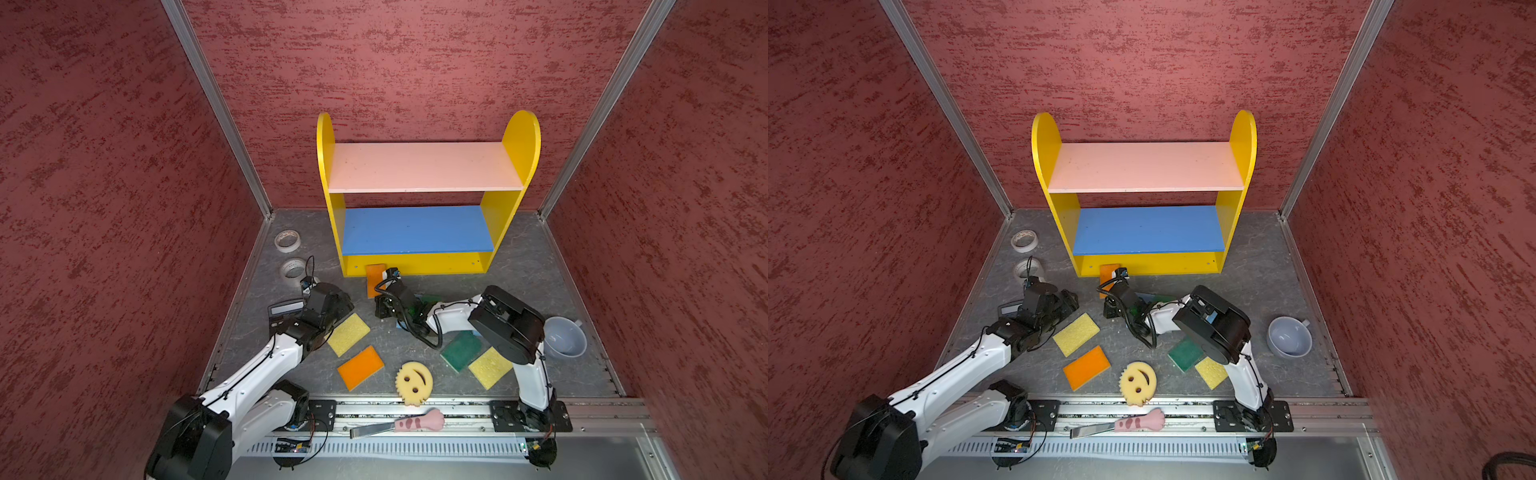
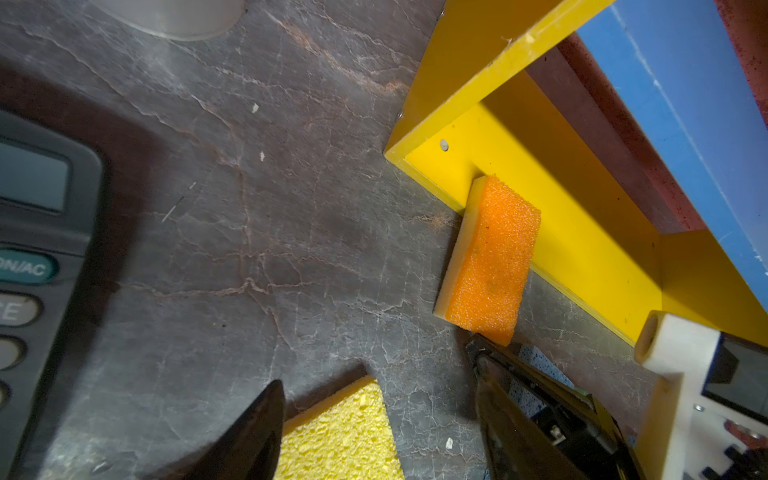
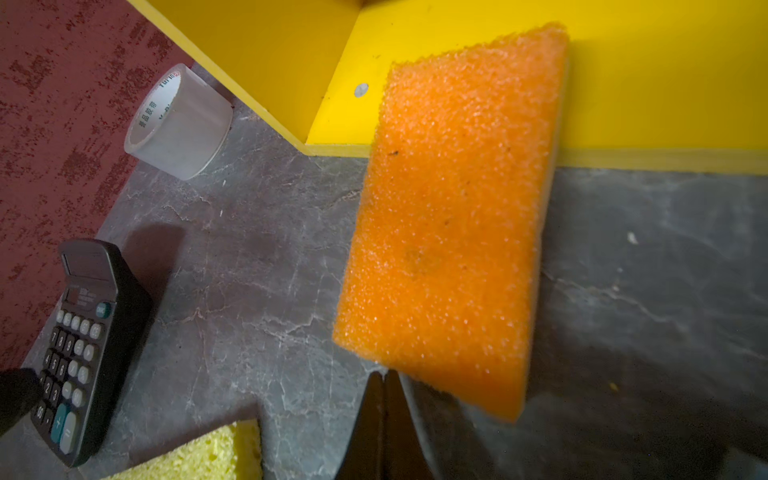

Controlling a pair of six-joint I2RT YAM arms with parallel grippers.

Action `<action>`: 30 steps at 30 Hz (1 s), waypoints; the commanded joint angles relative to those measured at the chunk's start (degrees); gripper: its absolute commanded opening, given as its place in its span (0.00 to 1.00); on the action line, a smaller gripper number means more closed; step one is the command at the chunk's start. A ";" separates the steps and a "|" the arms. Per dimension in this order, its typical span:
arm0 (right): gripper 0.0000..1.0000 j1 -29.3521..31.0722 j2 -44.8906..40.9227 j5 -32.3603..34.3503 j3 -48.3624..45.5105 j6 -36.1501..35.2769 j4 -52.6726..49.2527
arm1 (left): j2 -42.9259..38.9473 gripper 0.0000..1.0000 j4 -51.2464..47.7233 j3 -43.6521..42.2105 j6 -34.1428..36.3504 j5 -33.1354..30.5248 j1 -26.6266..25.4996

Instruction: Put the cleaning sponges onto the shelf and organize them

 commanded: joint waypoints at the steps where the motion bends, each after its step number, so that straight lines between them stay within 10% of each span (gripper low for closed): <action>1: 0.00 -0.33 1.61 1.99 1.65 1.76 1.39 | -0.35 0.73 1.33 -0.52 0.06 0.39 0.52; 30: 0.00 -5.28 7.87 0.39 5.18 3.70 8.81 | 5.98 0.73 5.20 0.39 0.40 5.08 2.50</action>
